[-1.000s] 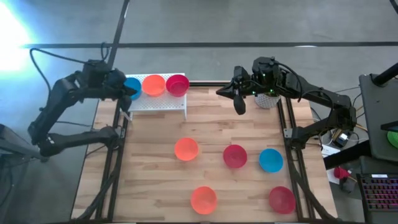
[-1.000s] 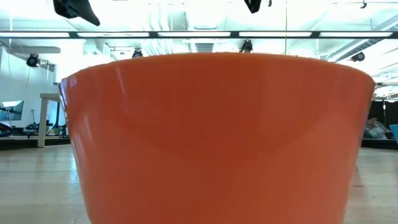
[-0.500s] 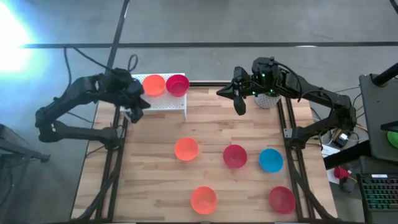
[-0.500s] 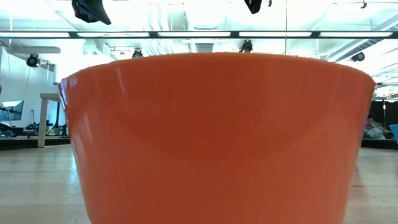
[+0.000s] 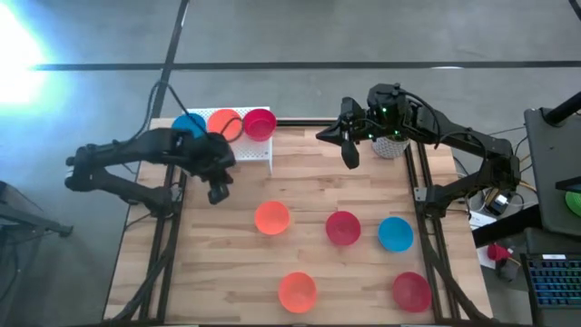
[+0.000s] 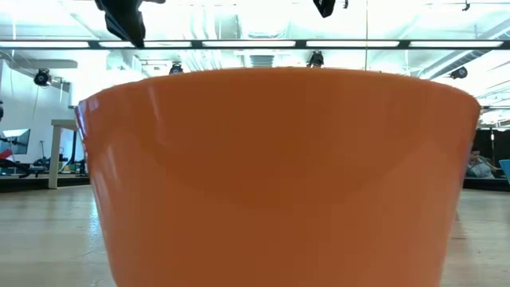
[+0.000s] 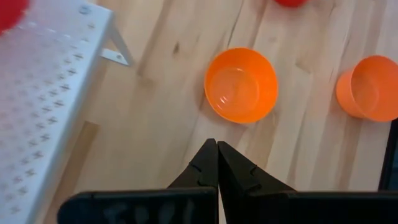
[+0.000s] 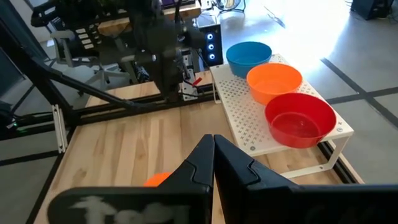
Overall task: Pick & Place Mini bowls
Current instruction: Stack the top orange bowl on top of the orange bowl on the shelf
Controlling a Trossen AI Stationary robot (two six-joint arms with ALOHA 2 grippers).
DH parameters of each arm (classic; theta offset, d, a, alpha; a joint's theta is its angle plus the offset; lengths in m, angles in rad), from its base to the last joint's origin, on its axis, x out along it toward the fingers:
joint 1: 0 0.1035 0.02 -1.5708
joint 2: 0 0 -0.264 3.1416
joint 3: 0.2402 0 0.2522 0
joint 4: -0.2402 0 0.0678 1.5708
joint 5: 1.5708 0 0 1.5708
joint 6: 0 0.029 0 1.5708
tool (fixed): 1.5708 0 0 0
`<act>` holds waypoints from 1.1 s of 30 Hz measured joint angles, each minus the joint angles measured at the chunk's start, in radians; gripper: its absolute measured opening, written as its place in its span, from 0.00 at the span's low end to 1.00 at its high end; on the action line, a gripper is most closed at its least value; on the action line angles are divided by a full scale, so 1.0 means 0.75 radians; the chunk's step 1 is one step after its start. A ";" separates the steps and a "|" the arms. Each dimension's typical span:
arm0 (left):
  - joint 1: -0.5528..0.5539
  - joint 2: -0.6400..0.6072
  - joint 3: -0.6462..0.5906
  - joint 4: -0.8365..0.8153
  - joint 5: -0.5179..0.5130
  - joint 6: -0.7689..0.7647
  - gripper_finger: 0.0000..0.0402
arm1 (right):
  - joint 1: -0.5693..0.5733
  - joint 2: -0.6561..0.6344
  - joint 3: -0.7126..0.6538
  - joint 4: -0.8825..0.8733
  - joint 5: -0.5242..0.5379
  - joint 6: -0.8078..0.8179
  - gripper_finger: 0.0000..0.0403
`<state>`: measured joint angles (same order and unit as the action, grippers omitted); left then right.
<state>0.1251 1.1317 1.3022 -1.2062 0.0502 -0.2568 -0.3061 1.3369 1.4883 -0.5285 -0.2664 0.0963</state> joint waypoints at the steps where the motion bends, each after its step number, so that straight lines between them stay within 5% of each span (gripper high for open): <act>1: -0.010 0.017 0.000 0.005 0.000 -0.008 0.00 | 0.000 0.000 0.000 -0.001 -0.001 0.000 0.02; 20: -0.026 0.190 0.000 0.042 0.020 -0.119 0.01 | 0.001 0.000 0.000 -0.137 -0.007 -0.075 0.02; 28: -0.026 0.261 0.000 0.047 0.019 -0.068 0.14 | 0.001 -0.002 0.000 -0.139 -0.008 -0.101 0.02; 33: -0.026 0.321 0.000 0.090 0.013 0.141 0.21 | 0.001 -0.003 0.000 -0.139 -0.009 -0.109 0.02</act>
<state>0.1055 1.3724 1.3022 -1.1385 0.0601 -0.1512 -0.3058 1.3350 1.4887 -0.6331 -0.2729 0.0146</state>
